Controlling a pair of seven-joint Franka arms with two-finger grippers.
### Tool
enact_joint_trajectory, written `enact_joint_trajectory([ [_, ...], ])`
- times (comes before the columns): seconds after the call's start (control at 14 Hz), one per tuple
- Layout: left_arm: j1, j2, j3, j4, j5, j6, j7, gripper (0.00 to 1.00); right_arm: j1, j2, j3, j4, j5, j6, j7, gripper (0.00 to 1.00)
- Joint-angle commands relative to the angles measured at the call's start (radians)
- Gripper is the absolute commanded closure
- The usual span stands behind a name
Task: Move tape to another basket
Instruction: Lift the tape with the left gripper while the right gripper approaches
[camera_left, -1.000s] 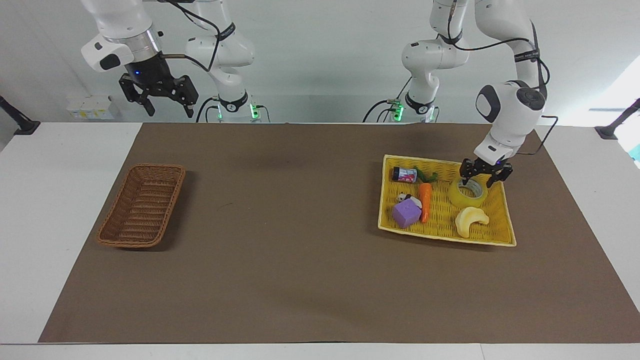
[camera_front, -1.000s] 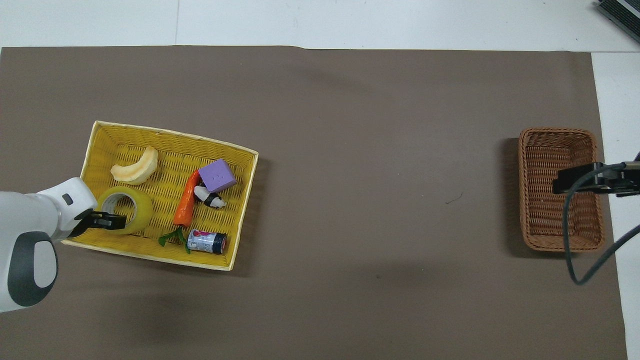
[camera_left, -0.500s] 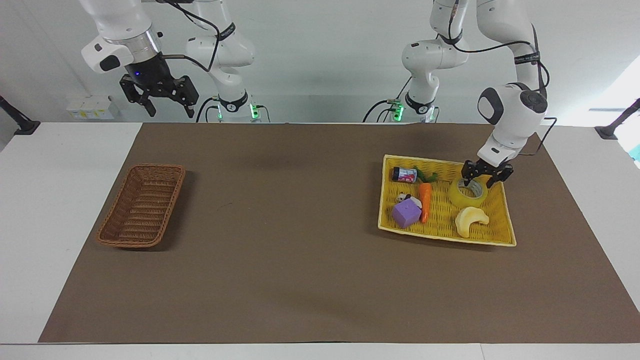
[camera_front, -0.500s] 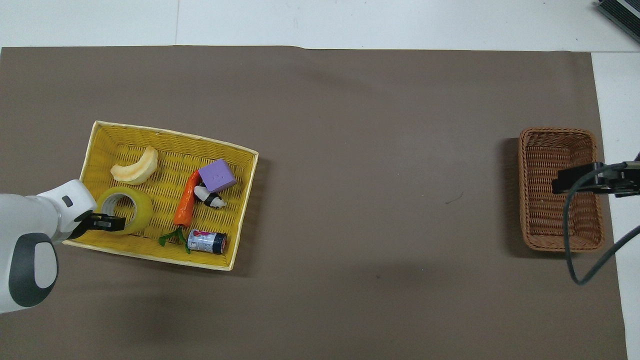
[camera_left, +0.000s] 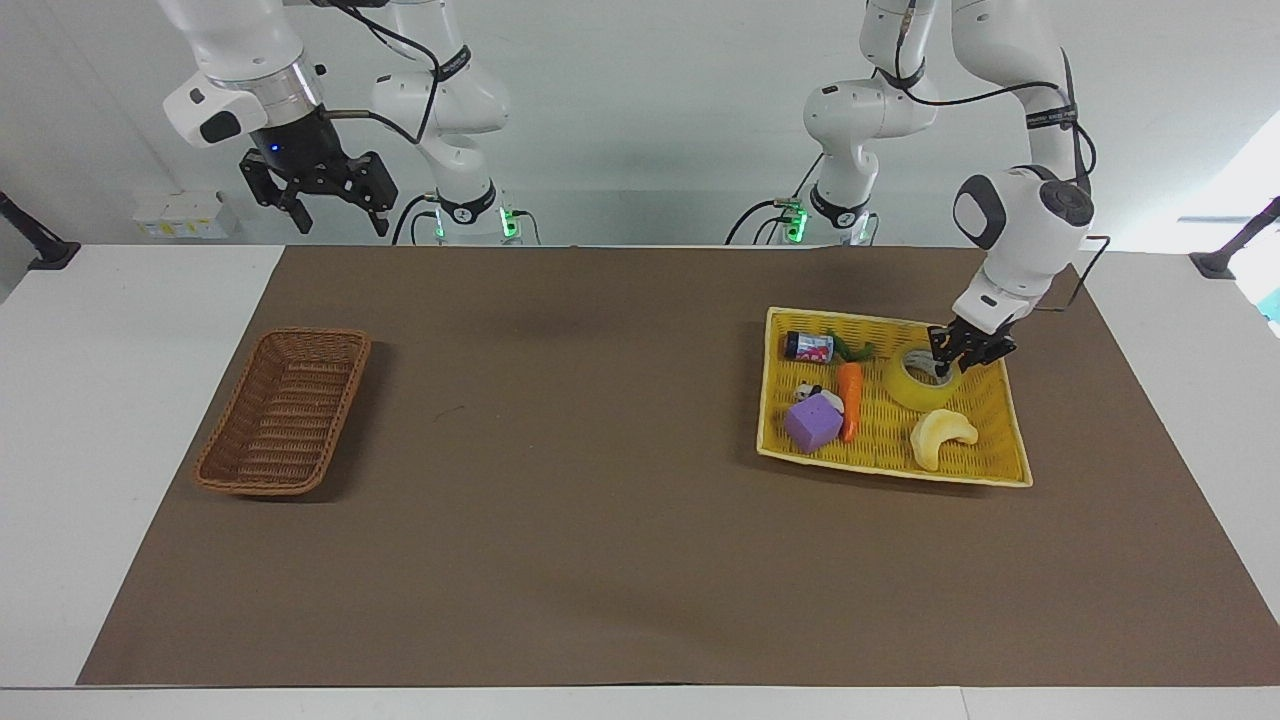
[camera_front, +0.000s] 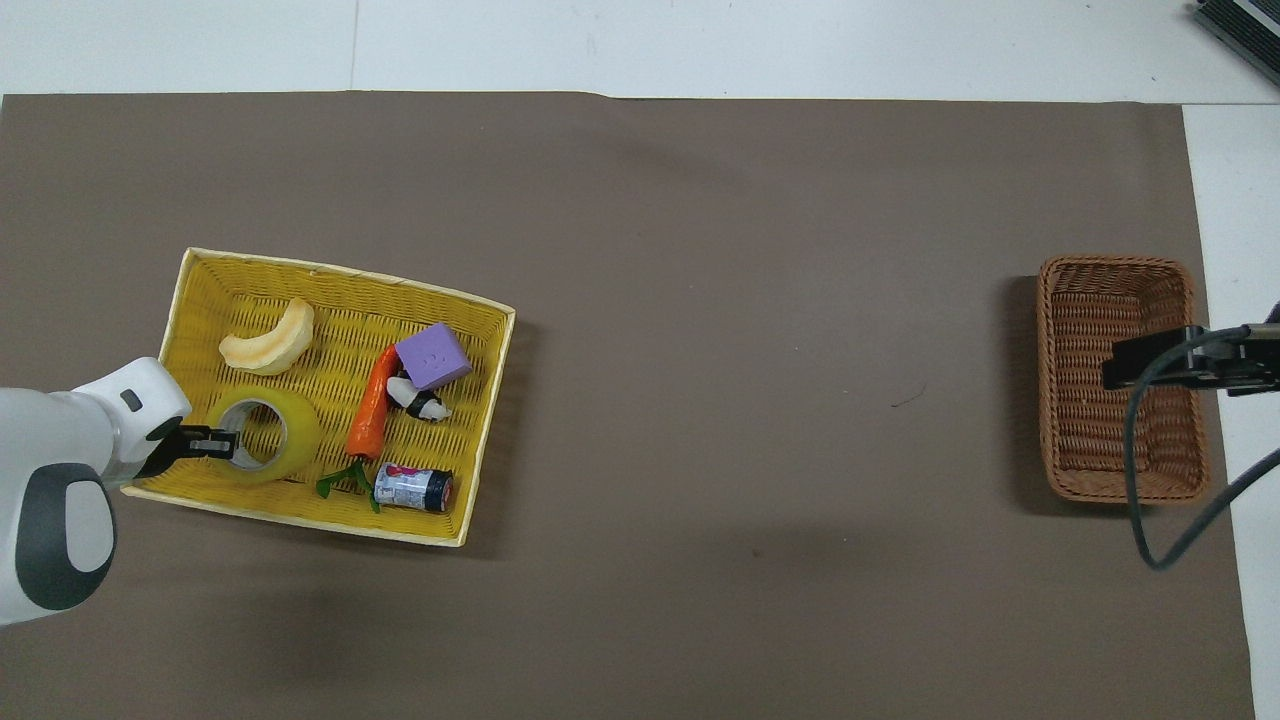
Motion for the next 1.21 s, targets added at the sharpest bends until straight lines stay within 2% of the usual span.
enact_joint_trajectory([
  [0.0, -0.013, -0.008, 0.002, 0.128, -0.007, -0.2, 0.009, 1.0, -0.015, -0.021, 0.003, -0.024, 0.019, 0.002, -0.025, 0.0],
  [0.14, -0.015, 0.004, -0.001, 0.26, -0.007, -0.363, -0.05, 1.0, -0.015, -0.021, 0.003, -0.024, 0.019, 0.002, -0.027, 0.0],
  [0.21, -0.015, 0.006, -0.008, 0.302, -0.007, -0.394, -0.09, 1.0, -0.015, -0.021, 0.003, -0.024, 0.019, 0.002, -0.025, 0.0],
  [0.57, -0.1, 0.009, -0.009, 0.444, -0.009, -0.407, -0.374, 1.0, 0.001, -0.021, 0.012, -0.022, 0.045, 0.003, -0.018, 0.0],
  [0.86, -0.186, 0.01, -0.01, 0.558, -0.009, -0.543, -0.538, 1.0, 0.06, -0.022, 0.024, -0.024, 0.158, 0.005, 0.022, 0.0],
  [1.14, -0.329, 0.042, -0.012, 0.618, -0.01, -0.548, -0.773, 1.0, 0.157, -0.004, 0.024, -0.033, 0.286, 0.115, 0.128, 0.0],
])
